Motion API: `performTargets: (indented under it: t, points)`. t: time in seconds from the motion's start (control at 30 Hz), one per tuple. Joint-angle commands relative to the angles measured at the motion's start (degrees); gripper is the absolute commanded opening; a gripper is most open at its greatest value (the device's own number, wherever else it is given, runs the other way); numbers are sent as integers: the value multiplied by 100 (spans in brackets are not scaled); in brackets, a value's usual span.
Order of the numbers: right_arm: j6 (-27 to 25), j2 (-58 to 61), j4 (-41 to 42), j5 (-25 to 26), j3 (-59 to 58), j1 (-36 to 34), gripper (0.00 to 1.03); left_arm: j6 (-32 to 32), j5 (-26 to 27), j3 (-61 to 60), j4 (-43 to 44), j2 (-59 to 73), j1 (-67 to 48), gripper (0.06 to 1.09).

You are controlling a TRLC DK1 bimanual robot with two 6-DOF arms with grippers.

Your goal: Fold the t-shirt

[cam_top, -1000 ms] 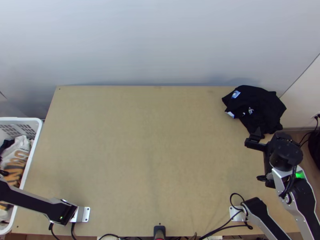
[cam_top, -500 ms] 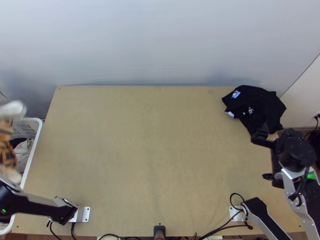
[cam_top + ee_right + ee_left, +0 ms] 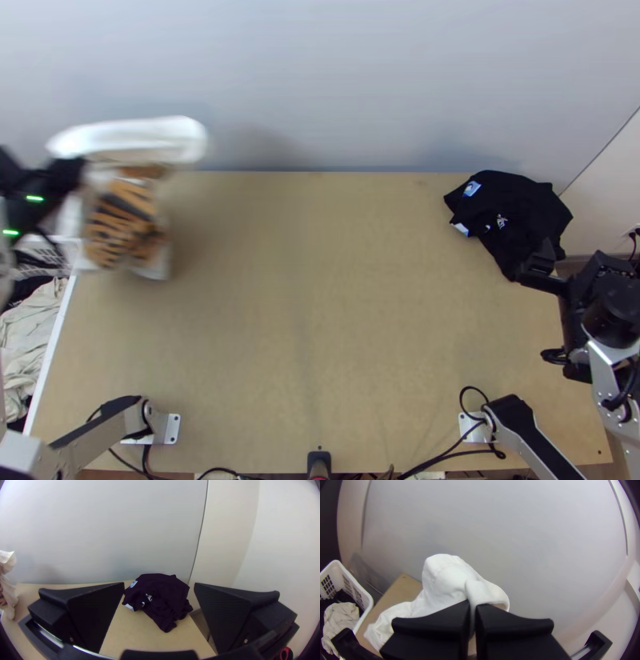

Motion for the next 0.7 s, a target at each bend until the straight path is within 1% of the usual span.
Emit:
performTargets:
  t: [0.0, 0.13, 0.27, 0.37, 0.5, 0.67]
  points:
    - [29, -80, -374, 1, 334, -14, 97, -351, -693, -852, 259, -357, -2624, 10]
    - [91, -133, -594, 10, 475, -57, 97, -360, -1158, -1388, 663, -207, -3846, 10]
    - [196, -238, -892, 1, 563, -137, 97, -360, -1369, -1766, 1076, 153, -4830, 10]
    - [284, -273, -1103, 1, 607, -198, 97, -342, -1475, -1792, 1384, 593, -5489, 10]
    - [337, -273, -1314, 1, 598, -207, 98, -325, -1607, -1432, 1612, 1349, -6403, 10]
    - [539, -238, -1385, 1, 633, -260, 98, -351, -1800, -509, 1577, 2430, -7440, 10]
